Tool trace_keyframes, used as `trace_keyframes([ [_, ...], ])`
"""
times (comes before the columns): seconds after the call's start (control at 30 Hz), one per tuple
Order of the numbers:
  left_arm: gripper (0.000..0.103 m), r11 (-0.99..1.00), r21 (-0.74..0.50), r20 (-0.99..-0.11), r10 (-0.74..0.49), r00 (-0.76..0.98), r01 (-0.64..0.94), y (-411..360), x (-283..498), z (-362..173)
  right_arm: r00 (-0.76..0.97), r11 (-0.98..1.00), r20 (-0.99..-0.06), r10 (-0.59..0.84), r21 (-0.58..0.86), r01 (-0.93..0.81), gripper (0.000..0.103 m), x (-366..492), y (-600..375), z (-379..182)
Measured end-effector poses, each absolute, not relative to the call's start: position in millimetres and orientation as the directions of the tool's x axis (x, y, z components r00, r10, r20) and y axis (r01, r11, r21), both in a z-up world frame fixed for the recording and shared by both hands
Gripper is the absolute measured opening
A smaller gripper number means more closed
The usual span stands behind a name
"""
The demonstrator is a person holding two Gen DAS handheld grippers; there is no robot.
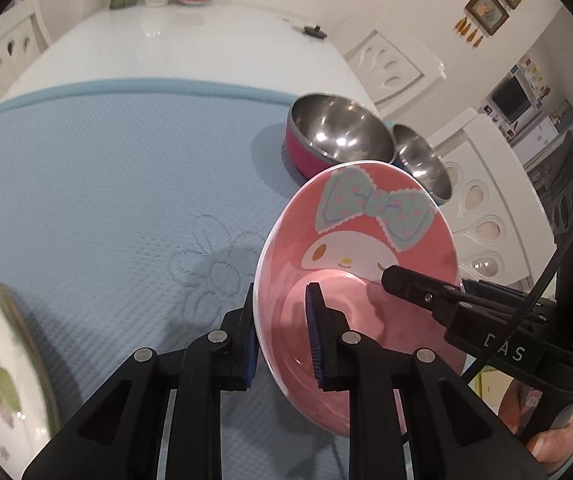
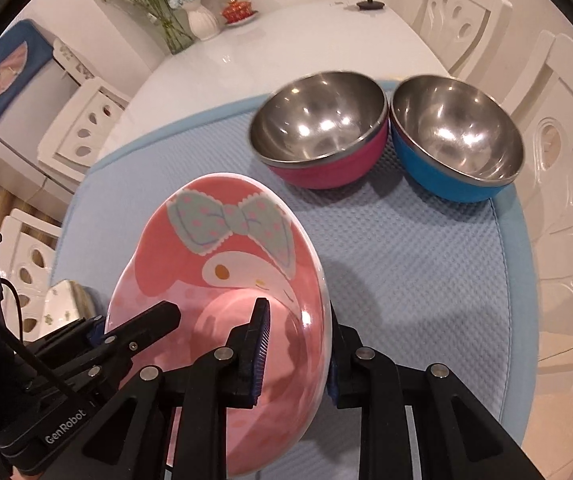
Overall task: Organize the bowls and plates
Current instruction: 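Carry the pink bowl beside the plate stack and open the right gripper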
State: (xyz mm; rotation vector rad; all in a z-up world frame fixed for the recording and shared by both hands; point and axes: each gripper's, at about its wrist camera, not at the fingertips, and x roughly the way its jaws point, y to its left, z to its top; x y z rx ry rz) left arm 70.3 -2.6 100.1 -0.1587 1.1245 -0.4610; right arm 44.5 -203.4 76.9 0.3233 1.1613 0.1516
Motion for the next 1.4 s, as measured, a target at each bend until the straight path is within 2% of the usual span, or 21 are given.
trace_keyframes([
  [0.27, 0.018, 0.900, -0.340, -0.820, -0.426, 0.382, 0.274, 25, 34, 125, 0.379, 0.931, -0.864, 0.333, 0.365, 0.015, 0.025, 3, -177, 92],
  [0.73, 0.017, 0.933, -0.289, -0.872, -0.349, 0.343, 0.216, 45, 2, 82, 0.260, 0.939, -0.906, 0.334, 0.343, -0.009, 0.025, -16, -139, 49],
  [1.4, 0.017, 0.941, -0.257, -0.883, -0.321, 0.343, 0.218, 39, 1, 71, 0.211, 0.933, -0.914, 0.347, 0.359, 0.021, 0.025, -19, -144, 30],
])
